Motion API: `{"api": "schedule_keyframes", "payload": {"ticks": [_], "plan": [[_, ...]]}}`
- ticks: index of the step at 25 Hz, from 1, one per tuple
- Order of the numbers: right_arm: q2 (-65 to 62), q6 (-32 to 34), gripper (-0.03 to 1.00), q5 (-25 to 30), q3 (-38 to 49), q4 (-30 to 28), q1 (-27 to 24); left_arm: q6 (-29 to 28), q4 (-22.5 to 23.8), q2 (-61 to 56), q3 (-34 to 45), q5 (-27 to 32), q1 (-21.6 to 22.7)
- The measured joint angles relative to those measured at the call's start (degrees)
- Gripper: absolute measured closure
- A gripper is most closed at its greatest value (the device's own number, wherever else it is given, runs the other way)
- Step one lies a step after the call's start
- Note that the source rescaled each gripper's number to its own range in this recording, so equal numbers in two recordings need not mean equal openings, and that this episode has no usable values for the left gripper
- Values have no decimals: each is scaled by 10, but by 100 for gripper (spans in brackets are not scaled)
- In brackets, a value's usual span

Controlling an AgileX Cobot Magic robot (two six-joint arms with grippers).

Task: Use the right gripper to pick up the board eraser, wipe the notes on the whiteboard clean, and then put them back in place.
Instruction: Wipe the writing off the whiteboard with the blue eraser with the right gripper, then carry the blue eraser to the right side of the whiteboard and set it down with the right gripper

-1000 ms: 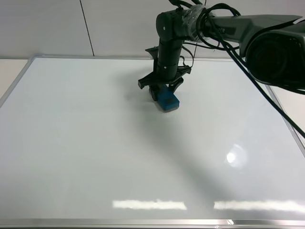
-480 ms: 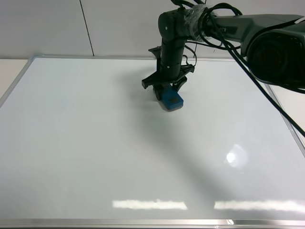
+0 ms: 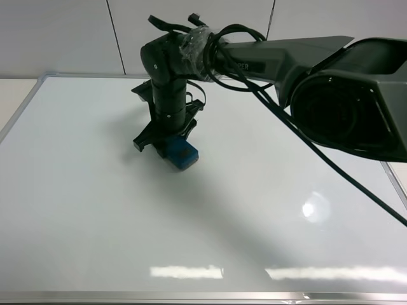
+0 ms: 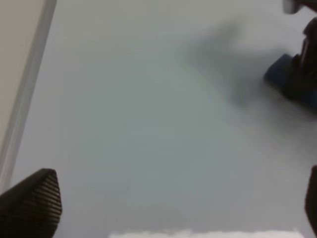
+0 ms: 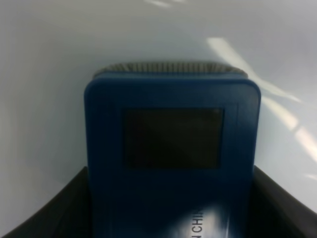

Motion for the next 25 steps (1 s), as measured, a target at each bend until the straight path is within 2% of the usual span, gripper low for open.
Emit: {"api": "schedule_keyframes", "payload": {"ticks": [14,18,25], "plan": [[-39,21,97,-3,6,35,9,0,0,0,0,0,0],[-62,27,97,18,6,37,1,0,0,0,0,0,0],[-92,31,97,90,6,28,-45,0,0,0,0,0,0]]}}
